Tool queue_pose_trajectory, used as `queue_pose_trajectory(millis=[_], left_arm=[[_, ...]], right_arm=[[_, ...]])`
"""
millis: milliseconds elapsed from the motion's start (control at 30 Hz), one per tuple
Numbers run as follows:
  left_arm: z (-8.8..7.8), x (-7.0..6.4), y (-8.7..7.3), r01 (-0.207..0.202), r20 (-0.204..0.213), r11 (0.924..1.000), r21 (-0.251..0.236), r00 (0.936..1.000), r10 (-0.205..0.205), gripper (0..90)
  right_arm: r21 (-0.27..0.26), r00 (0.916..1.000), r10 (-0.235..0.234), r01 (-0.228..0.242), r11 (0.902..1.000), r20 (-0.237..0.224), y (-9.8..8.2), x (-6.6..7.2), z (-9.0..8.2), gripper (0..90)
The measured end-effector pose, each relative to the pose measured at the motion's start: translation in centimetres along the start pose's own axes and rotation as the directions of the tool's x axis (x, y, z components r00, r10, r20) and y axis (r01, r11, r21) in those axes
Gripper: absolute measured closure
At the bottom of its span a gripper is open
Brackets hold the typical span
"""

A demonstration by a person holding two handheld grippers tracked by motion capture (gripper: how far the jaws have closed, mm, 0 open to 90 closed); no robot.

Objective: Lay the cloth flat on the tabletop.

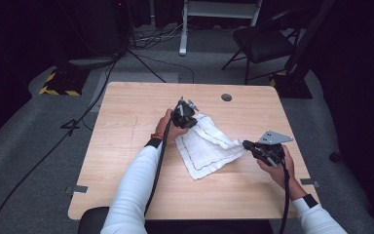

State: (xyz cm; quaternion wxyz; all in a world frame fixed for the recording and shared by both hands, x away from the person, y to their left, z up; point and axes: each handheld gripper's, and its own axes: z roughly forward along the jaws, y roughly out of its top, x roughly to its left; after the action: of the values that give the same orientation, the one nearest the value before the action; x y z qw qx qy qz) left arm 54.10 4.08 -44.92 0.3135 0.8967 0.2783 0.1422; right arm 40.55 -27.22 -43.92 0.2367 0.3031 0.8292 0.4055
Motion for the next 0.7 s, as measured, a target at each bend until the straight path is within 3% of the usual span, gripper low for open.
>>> queue_pose_trajectory(millis=[333, 567, 700], left_arm=[[-7.1, -0.3, 0.4, -0.052, -0.030, 0.9938, -0.098, 0.9983, 0.050, 86.4], [-11.8, -1.6, 0.4, -0.101, -0.052, 0.9806, -0.168, 0.9943, 0.094, 86.4], [-13.9, -2.8, 0.3, -0.152, -0.071, 0.9720, -0.179, 0.9874, 0.142, 86.4]], right_arm=[[-0.085, 1.0000, 0.004, -0.004, 0.9964, 0.001, 1.4, 0.0, -1.9, 87.0], [-0.167, 1.0000, -0.003, 0.005, 0.9859, 0.009, 3.2, -0.1, -4.1, 87.1], [-0.207, 0.9999, 0.003, -0.001, 0.9783, 0.010, 3.9, -0.4, -5.4, 87.2]])
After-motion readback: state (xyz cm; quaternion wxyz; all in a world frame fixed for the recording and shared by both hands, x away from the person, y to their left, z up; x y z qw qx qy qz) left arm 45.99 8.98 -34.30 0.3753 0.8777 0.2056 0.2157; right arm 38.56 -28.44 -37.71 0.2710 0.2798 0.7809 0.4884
